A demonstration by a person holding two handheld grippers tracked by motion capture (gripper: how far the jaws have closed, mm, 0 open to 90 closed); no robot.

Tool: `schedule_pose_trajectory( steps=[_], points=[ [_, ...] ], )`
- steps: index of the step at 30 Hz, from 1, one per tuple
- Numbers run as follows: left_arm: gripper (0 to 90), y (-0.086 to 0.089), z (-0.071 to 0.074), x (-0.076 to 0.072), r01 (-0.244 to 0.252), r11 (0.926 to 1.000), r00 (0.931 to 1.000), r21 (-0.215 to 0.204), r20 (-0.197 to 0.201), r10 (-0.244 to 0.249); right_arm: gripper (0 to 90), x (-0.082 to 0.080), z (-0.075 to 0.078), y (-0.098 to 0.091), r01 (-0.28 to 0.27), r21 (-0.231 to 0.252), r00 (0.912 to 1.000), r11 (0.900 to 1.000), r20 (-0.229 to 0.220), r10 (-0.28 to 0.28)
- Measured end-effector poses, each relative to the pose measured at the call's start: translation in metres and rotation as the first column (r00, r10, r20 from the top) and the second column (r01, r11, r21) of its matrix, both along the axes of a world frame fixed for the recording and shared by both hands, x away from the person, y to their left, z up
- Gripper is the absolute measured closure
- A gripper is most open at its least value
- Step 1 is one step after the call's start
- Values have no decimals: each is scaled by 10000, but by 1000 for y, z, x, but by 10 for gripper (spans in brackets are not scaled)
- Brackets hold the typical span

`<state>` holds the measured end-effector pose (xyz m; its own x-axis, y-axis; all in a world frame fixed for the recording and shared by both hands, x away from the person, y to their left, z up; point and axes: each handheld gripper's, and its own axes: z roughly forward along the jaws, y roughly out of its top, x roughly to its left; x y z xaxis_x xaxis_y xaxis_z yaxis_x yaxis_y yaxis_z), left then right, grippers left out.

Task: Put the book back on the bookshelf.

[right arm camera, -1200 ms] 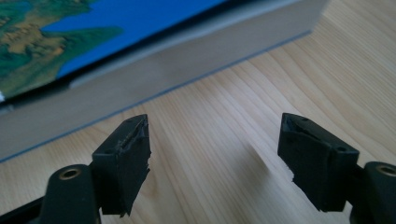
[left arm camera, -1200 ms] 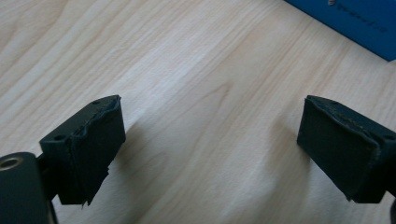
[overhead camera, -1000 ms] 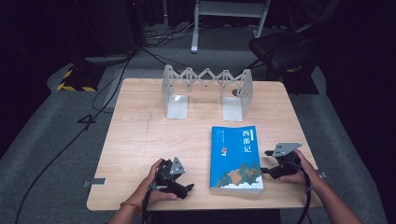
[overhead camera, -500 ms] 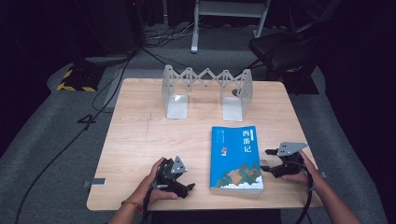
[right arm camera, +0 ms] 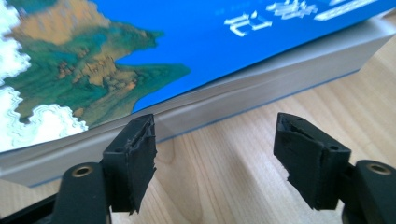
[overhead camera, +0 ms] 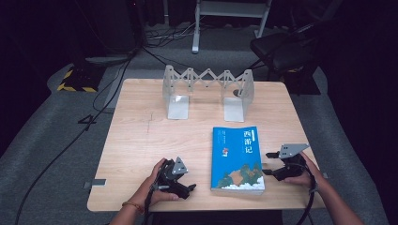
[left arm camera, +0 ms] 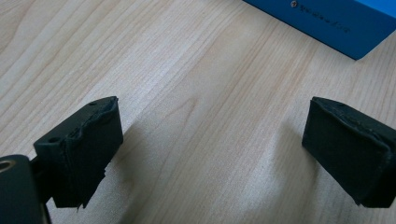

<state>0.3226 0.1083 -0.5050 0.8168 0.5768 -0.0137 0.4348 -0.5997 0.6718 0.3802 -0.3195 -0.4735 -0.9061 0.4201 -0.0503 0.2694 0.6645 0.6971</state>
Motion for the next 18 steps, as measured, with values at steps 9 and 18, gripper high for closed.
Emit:
schedule_pose_trajectory(
  steps=[9,18],
  points=[
    [55,-12,0,-5,337,9994,9994,-34,-5,-337,310,-3,0,-2,-150,-319,9999,9994,-12,150],
    [38,-39,0,-10,930,9957,9957,-11,-40,-930,329,-6,-7,1,-558,-594,9978,9967,-387,535]
  ],
)
